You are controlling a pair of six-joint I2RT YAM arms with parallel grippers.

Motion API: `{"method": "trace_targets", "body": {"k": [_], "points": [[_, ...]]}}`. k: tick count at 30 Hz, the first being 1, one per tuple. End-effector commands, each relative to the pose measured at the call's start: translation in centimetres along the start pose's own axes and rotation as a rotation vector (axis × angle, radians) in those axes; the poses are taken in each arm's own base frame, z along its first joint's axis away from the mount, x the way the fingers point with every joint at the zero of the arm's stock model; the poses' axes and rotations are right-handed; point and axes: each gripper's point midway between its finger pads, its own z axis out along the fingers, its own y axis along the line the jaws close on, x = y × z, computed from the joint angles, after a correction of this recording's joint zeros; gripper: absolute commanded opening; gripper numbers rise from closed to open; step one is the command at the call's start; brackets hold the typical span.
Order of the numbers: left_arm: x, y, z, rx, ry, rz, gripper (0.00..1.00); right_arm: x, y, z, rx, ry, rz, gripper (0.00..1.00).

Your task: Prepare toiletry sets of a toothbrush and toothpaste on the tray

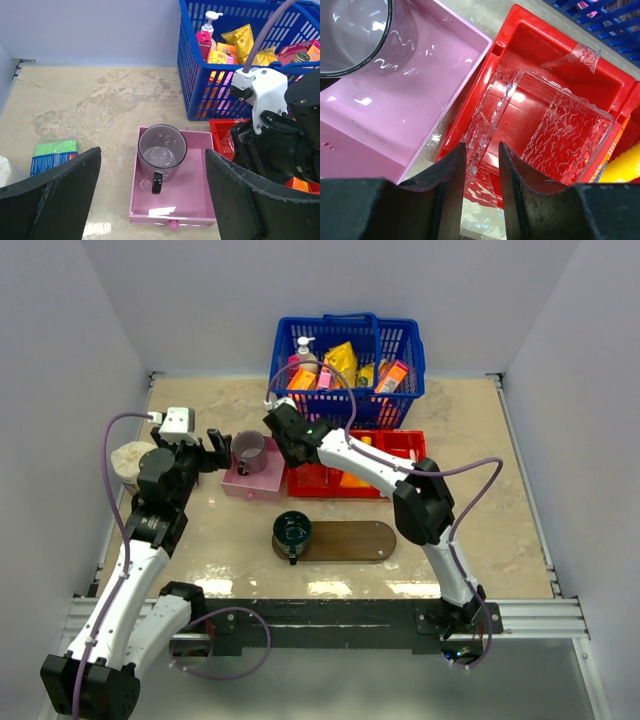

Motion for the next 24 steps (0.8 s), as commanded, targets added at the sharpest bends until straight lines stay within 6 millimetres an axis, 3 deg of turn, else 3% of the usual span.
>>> {"method": "trace_targets", "body": {"k": [1,14,24], "points": [[-1.3,-0.3,0.0,0.013,-0.045,0.002,0.89,-2.5,-0.5,-1.1,0.024,-0.064,0.033,0.34],[-1.5,-0.6,-0.1,0.023,-0.052,0.003,0.89,-1.6,0.1,0.7,0.03,-0.042,0.051,0.3],[-1.4,-0.6,-0.2,0.023,-0.052,0.01,0.89,-1.3,0.2,1.3,0.039,-0.033,0.065,0.21]]}}
